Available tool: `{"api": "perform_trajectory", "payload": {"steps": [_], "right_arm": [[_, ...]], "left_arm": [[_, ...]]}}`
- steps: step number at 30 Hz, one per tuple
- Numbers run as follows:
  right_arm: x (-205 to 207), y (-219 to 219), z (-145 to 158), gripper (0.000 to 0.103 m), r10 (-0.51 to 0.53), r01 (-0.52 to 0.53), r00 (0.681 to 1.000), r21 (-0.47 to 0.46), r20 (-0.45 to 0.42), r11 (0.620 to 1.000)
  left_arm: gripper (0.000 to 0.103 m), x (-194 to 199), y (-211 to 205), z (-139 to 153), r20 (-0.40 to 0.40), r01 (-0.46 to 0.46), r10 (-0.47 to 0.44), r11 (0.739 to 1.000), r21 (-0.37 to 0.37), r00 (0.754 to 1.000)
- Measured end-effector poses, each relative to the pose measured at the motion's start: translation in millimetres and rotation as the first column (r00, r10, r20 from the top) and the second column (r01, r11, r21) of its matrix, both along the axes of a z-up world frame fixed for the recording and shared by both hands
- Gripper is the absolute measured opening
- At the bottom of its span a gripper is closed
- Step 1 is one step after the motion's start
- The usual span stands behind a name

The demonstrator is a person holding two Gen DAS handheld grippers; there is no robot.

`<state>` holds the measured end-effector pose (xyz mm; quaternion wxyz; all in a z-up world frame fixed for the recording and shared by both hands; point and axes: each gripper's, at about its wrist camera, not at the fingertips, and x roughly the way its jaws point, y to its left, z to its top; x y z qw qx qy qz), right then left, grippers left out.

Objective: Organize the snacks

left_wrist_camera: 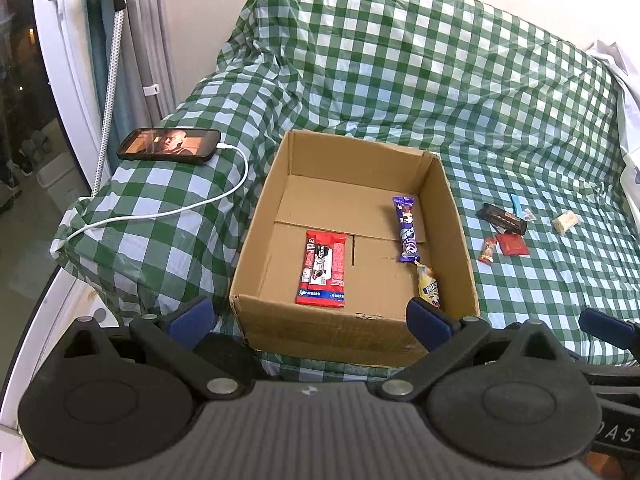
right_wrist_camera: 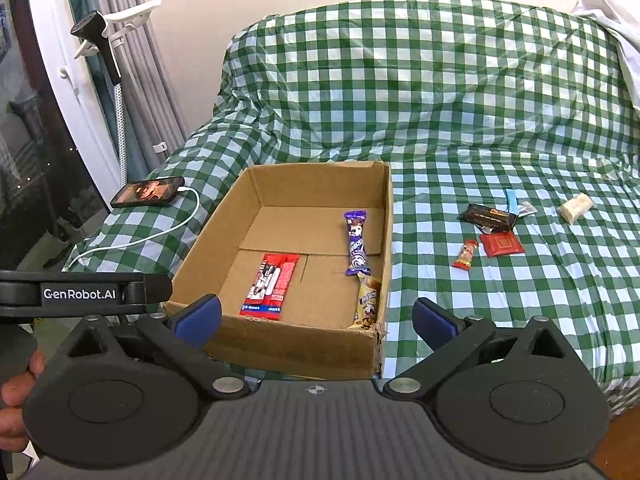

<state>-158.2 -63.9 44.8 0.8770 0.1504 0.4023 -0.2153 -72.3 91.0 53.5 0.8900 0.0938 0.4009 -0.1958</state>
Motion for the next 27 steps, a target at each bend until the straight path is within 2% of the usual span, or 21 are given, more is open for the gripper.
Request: {"api": "perform_trajectory", "payload": {"steps": [18,27], "right_arm": [[11.6,-10.9,-16.5,0.102,0.003,-0.002,0.998,0.024,-0.055,1.0],[13.5,-24.6,-24.0,0.102,-0.018,0.02,0.998,0.041,-0.055,0.999]], "left_arm": [[0.103,19.6,-7.8,-16.1,-0.053,-0.01,0.011,1.0,0.016,0.999],[0.103,27.5,-26.0,-17.1,-0.063,0.001,0.001,0.999,0.037,0.998]]}}
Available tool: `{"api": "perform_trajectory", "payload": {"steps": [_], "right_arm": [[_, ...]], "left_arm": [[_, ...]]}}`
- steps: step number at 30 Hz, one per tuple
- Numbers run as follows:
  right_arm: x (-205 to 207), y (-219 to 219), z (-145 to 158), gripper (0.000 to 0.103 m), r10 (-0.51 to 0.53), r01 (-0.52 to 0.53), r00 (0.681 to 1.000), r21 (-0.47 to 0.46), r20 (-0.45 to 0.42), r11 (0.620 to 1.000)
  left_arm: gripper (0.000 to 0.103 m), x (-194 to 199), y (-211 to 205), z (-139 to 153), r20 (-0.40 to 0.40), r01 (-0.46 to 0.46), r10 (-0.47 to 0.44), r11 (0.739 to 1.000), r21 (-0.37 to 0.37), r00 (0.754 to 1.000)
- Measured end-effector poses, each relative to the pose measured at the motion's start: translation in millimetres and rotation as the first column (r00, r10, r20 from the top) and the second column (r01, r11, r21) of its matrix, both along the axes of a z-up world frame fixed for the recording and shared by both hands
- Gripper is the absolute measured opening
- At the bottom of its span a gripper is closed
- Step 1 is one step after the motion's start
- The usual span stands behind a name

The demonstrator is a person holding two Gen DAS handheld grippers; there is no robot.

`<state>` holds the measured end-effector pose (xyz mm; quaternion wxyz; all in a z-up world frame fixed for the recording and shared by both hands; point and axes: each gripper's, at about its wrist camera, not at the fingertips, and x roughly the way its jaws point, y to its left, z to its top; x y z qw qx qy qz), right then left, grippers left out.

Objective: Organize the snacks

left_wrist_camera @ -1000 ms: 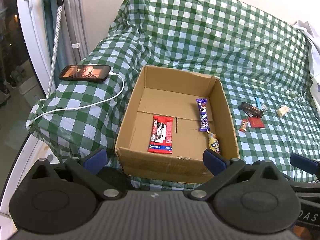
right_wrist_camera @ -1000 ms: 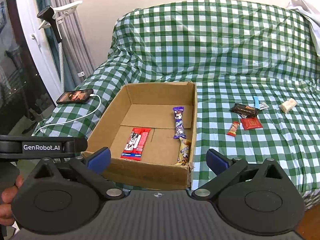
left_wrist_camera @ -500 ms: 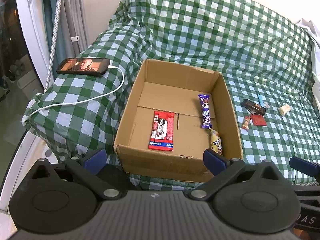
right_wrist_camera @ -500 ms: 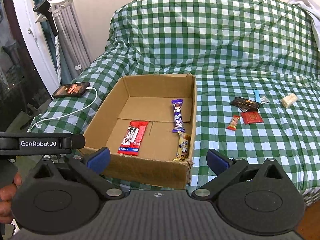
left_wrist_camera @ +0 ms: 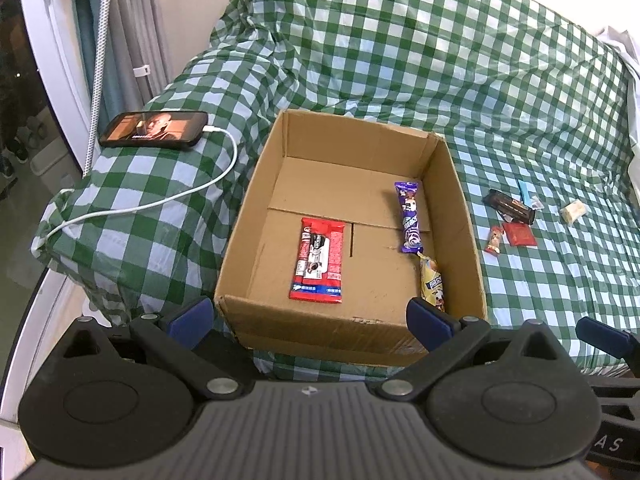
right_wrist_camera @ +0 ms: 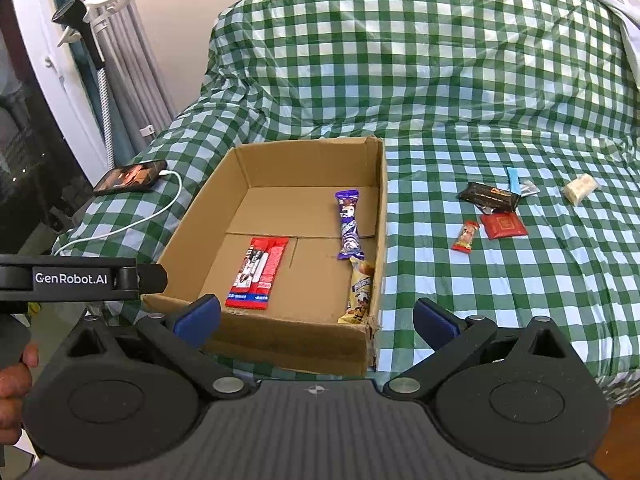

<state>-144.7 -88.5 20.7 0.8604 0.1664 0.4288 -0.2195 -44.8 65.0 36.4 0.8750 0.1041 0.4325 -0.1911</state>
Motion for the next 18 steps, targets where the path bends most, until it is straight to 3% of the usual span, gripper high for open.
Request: {"api": "perform_trajectory", "payload": {"steps": [10,18], "right_arm": [[-14.5,-41.8,-13.1,0.102,-0.102,0.102,0.995,0.02,0.022,0.995],[-50.9,-114.0,-20.5,0.102,-0.287,0.287,0.957,0.01,0.028,0.958]], "left_arm": [[0.103,10.0,-46.2,-3.7,-0.057,0.034,-0.033,0.999,0.013,0.998],[0.103,19.5,-120.9,-10.2,-0.088,0.11,-0.105,0.993,0.046,0.991]]}}
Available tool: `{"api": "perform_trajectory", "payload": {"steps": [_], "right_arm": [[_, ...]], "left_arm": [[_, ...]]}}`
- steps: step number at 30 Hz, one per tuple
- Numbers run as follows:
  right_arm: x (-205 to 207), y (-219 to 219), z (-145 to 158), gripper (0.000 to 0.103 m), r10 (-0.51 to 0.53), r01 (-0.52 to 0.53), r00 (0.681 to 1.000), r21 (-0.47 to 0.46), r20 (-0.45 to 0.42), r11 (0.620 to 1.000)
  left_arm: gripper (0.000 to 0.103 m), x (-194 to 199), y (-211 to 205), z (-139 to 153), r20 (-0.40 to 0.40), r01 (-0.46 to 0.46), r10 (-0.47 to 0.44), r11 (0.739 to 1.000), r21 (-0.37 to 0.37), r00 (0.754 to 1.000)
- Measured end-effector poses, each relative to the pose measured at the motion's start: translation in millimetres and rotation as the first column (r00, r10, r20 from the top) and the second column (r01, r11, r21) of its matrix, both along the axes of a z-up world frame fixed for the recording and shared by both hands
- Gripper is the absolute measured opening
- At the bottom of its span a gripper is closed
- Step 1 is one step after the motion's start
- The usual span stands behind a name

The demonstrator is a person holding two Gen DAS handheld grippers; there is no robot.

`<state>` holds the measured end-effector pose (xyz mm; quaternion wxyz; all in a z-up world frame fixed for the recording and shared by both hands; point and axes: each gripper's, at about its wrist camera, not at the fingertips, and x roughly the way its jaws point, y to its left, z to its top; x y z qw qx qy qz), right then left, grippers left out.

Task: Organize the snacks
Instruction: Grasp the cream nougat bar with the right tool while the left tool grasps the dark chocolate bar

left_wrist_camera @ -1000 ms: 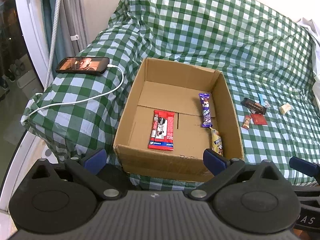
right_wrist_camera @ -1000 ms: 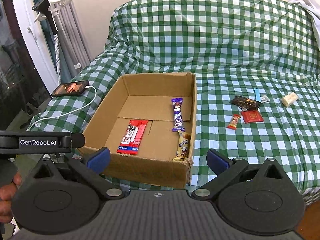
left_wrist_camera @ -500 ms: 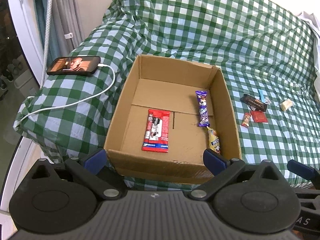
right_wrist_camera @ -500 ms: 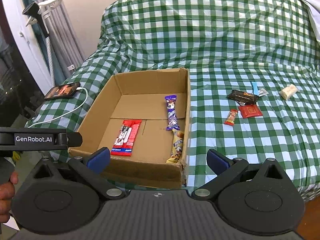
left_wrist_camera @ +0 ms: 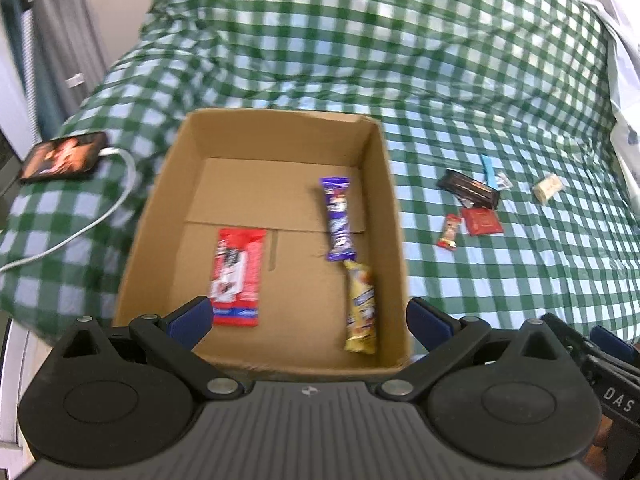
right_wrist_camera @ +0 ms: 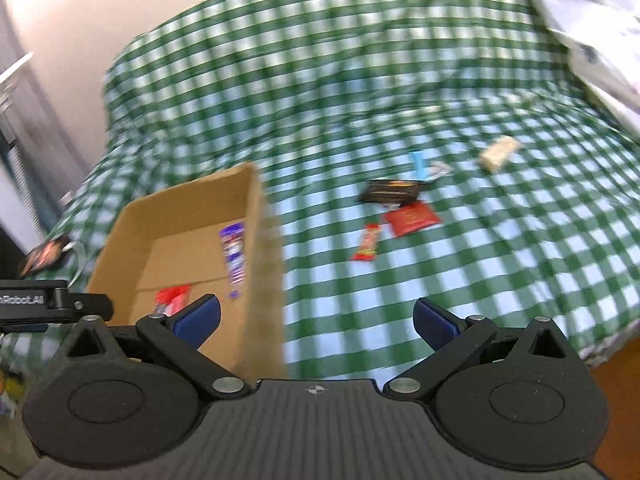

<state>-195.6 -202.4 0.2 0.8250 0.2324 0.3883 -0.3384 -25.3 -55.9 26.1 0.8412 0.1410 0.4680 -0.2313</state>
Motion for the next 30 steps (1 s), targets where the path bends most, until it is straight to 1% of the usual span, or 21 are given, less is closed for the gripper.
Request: {"api": "perform_trajectory", "payload": {"steps": [7,11,16,21,27,30], "right_arm": [[-33.1,-59.1,0.3,0.102,-0.137,0.136,0.99,-0.027,-0.018,0.99],[-48.8,-86.6,0.6,0.102,-0.192,0.191,0.981,-0.033,-0.025,0.981],[-60.7,-115.2,-3.0,0.102,-0.241,0.24,0.97,-0.031,-0.029,0.97],[-70.9,-135.4,-21.3,0.102,-0.277,0.276,0.96,-0.019,-0.035,0.961],[-79.1,-153.4,-37.8,0.102,-0.31,0.31,0.95,-0.006,-0.046,0.951],[-83.0,-162.8,-43.3,0.102,-0.324,0.324,0.945,-0.002,-0.054,0.946]], "left_arm": [[0.103,5.9,-66.9,-16.8,-0.028,0.064,-0.063,0.997,0.044,0.998],[0.103,6.6,-100.5,-29.8,-0.044,0.091,-0.088,0.993,0.074,0.995],[0.103,6.8,-135.3,-47.0,-0.066,0.126,-0.119,0.986,0.11,0.991],[0.103,5.6,-167.0,-66.3,-0.089,0.16,-0.148,0.977,0.144,0.985],[0.103,7.2,-195.3,-85.3,-0.105,0.188,-0.171,0.966,0.177,0.98],[0.103,12.5,-206.8,-91.5,-0.097,0.194,-0.178,0.962,0.19,0.979]]}}
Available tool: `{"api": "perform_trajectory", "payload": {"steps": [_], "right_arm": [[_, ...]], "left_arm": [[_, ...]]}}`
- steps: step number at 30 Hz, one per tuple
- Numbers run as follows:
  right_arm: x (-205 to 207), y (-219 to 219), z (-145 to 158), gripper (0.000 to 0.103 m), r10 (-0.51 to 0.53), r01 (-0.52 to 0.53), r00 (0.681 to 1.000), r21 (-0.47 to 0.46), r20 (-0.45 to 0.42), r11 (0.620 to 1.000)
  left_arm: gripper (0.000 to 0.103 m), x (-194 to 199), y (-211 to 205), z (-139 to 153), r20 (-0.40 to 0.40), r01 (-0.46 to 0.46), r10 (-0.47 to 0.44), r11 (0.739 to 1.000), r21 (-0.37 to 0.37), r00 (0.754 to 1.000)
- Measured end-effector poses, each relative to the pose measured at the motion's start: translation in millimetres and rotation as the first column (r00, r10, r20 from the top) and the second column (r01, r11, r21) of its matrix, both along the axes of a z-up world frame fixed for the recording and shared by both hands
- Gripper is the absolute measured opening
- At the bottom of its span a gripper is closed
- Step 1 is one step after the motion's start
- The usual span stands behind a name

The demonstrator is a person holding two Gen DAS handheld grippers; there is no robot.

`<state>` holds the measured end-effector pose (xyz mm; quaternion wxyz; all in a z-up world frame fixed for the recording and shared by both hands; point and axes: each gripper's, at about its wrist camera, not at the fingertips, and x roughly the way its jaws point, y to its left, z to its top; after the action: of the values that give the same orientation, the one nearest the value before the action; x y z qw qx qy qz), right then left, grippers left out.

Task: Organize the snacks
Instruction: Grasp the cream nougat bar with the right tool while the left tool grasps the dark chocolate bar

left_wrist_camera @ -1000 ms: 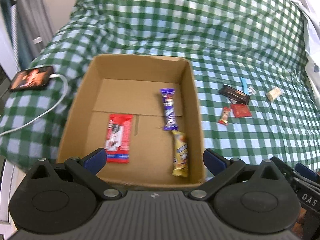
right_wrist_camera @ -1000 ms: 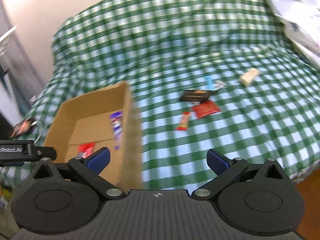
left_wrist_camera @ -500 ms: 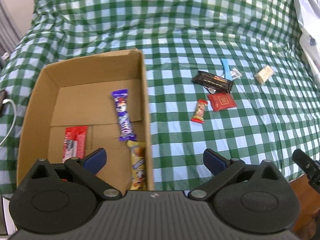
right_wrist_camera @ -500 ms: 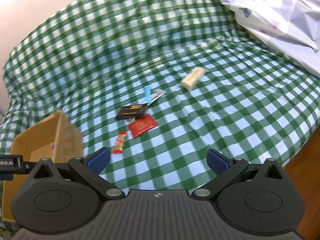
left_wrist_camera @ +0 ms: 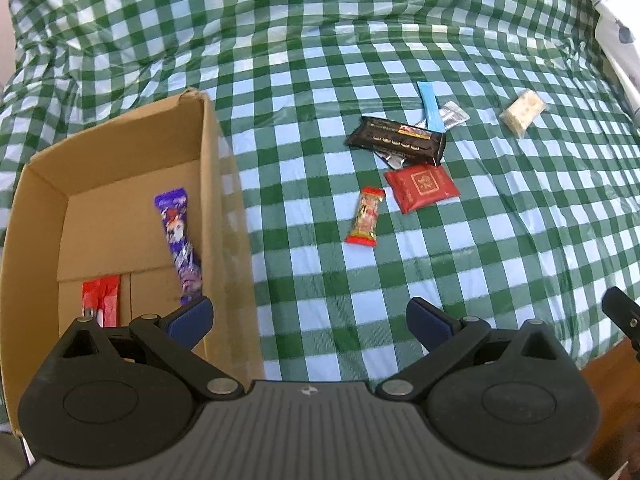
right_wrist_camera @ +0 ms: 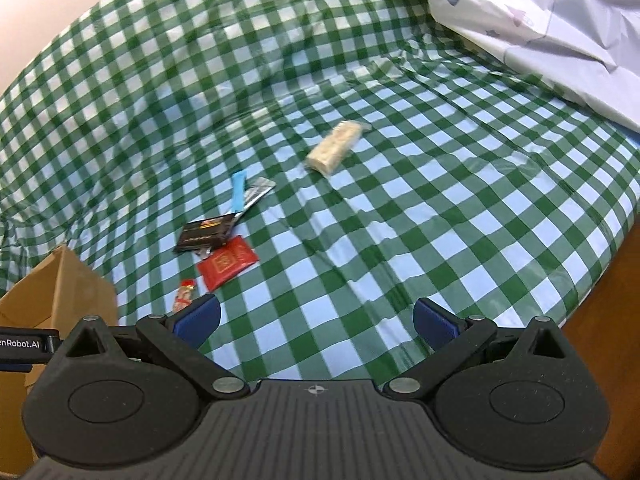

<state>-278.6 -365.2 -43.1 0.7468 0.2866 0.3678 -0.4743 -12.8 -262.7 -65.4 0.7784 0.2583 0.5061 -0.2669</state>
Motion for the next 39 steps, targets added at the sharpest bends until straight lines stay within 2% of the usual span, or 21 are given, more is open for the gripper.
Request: {"api": "perform_trajectory", "payload": {"steps": [8,11,13,15,17,19,21,24,27,29,30,31,32,33,34,35,39], "right_arm": [[-0.3,-45.1,-8.6,0.102,-0.034,0.034,0.999,-0.046,-0.011,0.998],[10.4,-76.2,-14.3,0.102,-0.035,0.034,0.999,-0.075,-0.007,0.997],[20.1,-100.2,-20.0,0.102,-0.036,0.036,0.999,-0.091,0.006,0.995],[32.5,-129.0,-29.4,0.102,-0.044,0.046,0.999,-0.103,0.025,0.994],[45.2,-158.5,-43.5,0.102,-0.057,0.061,0.998,-0.102,0.04,0.993],[56.7,-190.6,-61.1,0.102,-0.078,0.083,0.995,-0.092,0.057,0.992],[68.6,-221.7,-79.5,0.102,-0.102,0.106,0.993,-0.069,0.063,0.992],[87.6,-259.5,-107.3,0.102,-0.132,0.133,0.99,-0.023,0.058,0.991],[108.5,-283.0,-136.1,0.102,-0.137,0.137,0.991,-0.017,-0.002,0.99],[120.1,-292.9,-157.2,0.101,-0.112,0.112,0.991,-0.001,-0.067,0.994],[124.2,-295.1,-167.1,0.099,-0.097,0.098,0.988,0.004,-0.12,0.995],[129.2,-289.8,-171.1,0.093,-0.071,0.066,0.984,-0.034,-0.166,0.997],[131.1,-281.5,-170.7,0.07,-0.051,0.034,0.977,-0.086,-0.205,0.996],[129.2,-274.2,-169.0,0.057,-0.032,0.009,0.975,-0.104,-0.219,0.995],[126.3,-266.8,-166.5,0.04,-0.026,-0.002,0.972,-0.12,-0.233,0.993],[122.4,-261.3,-164.5,0.038,-0.021,-0.008,0.969,-0.117,-0.247,0.993],[96.5,-232.1,-153.4,0.038,-0.031,0.016,0.97,-0.062,-0.242,0.998]], "left_arm": [[0.103,31.9,-56.4,-11.8,0.065,0.088,-0.087,0.996,-0.004,0.994],[0.103,53.7,-88.6,-25.2,-0.014,0.092,-0.093,0.996,-0.015,0.996],[0.103,72.1,-109.2,-37.0,-0.065,0.045,-0.048,0.998,-0.04,0.997],[0.103,92.6,-125.9,-50.2,-0.121,-0.043,0.035,0.997,-0.058,0.992],[0.103,111.3,-141.0,-64.8,-0.19,-0.13,0.111,0.987,-0.092,0.975],[0.103,126.2,-155.8,-82.1,-0.268,-0.207,0.172,0.972,-0.108,0.948],[0.103,136.0,-172.4,-100.5,-0.314,-0.231,0.19,0.968,-0.097,0.93],[0.103,142.8,-188.8,-126.1,-0.337,-0.246,0.216,0.968,-0.048,0.916],[0.103,151.5,-193.5,-147.2,-0.4,-0.275,0.241,0.961,-0.028,0.884],[0.103,154.0,-193.4,-151.6,-0.413,-0.283,0.247,0.959,-0.029,0.877],[0.099,154.0,-191.0,-149.1,-0.409,-0.288,0.246,0.957,-0.042,0.878],[0.079,153.4,-185.9,-144.1,-0.392,-0.297,0.248,0.952,-0.069,0.886],[0.066,153.6,-181.8,-139.8,-0.381,-0.296,0.244,0.951,-0.083,0.892],[0.045,154.4,-176.3,-135.5,-0.388,-0.29,0.233,0.952,-0.094,0.892],[0.042,156.2,-170.4,-132.7,-0.4,-0.294,0.23,0.95,-0.104,0.887],[0.042,156.6,-163.1,-129.0,-0.396,-0.302,0.237,0.947,-0.11,0.887],[0.042,149.7,-135.3,-107.9,-0.334,-0.274,0.22,0.954,-0.123,0.917]]}}
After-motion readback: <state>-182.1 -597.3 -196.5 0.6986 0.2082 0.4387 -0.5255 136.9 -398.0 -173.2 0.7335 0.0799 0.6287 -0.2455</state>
